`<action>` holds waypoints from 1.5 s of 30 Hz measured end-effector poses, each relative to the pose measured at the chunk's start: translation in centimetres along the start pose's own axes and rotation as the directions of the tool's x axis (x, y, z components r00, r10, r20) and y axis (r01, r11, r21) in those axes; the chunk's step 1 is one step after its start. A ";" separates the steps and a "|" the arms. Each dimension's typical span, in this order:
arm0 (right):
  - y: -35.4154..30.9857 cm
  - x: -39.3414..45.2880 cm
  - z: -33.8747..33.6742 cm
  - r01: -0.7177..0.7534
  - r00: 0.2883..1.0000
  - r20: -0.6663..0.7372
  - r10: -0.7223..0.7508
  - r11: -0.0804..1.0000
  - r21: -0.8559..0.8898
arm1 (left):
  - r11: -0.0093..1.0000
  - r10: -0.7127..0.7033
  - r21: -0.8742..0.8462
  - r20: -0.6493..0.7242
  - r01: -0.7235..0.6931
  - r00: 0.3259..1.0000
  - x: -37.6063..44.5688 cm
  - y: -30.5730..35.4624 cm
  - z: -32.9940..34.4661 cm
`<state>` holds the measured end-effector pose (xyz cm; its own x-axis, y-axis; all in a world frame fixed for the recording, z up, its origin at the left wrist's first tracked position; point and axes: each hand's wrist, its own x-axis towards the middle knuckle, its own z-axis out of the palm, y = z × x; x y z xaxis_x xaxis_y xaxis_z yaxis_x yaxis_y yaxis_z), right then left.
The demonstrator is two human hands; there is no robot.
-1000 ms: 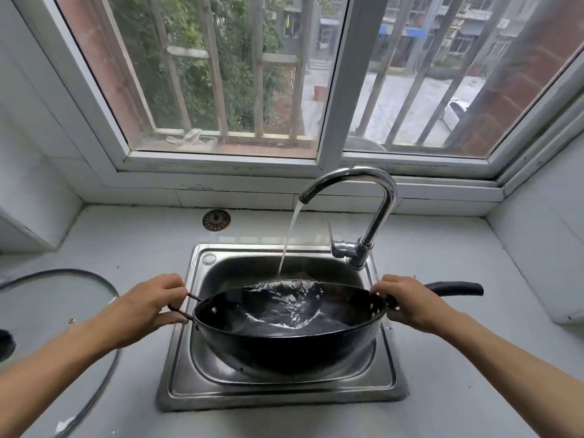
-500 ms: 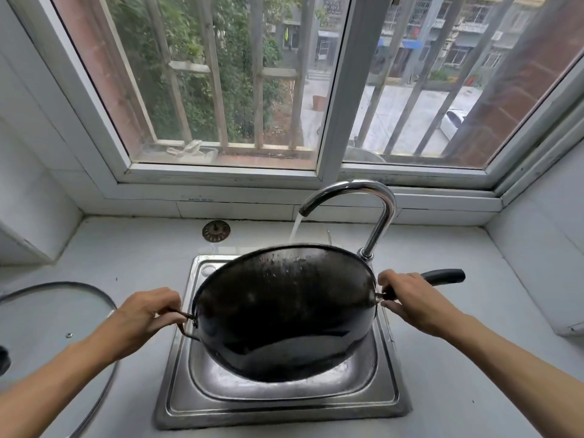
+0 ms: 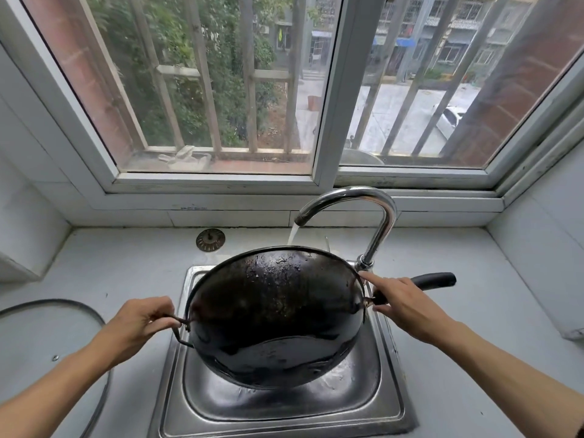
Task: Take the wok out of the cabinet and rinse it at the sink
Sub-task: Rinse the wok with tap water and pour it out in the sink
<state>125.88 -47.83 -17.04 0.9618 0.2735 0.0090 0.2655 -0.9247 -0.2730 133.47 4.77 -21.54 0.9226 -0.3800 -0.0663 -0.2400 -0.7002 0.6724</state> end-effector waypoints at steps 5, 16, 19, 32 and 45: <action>0.7 0.5 0.1 0.030 0.999 -0.014 -0.030 1.000 -0.004 | 1.000 -0.009 0.012 -0.040 0.009 0.999 0.9 0.5 0.3; 2.4 1.6 1.1 -0.056 0.992 0.113 0.050 0.997 0.055 | 0.992 -0.115 -0.064 -0.119 0.108 0.986 3.1 1.6 0.5; 3.0 1.7 1.4 -0.092 0.981 0.178 0.078 0.993 0.072 | 0.992 -0.116 -0.069 -0.134 0.108 0.984 3.6 2.0 0.6; 3.6 0.0 1.6 -0.100 0.991 0.097 0.097 0.995 0.019 | 0.994 -0.087 -0.076 -0.106 0.079 0.991 4.5 2.8 1.3; 3.9 -2.6 2.7 -0.204 0.975 0.111 0.190 0.970 0.132 | 0.996 -0.040 -0.080 -0.141 0.029 0.989 6.4 5.1 1.4</action>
<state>124.23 -51.43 -20.73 0.9813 0.1206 -0.1500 0.0526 -0.9176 -0.3941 137.75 -2.12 -19.57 0.9647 -0.2632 0.0113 -0.1886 -0.6600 0.7272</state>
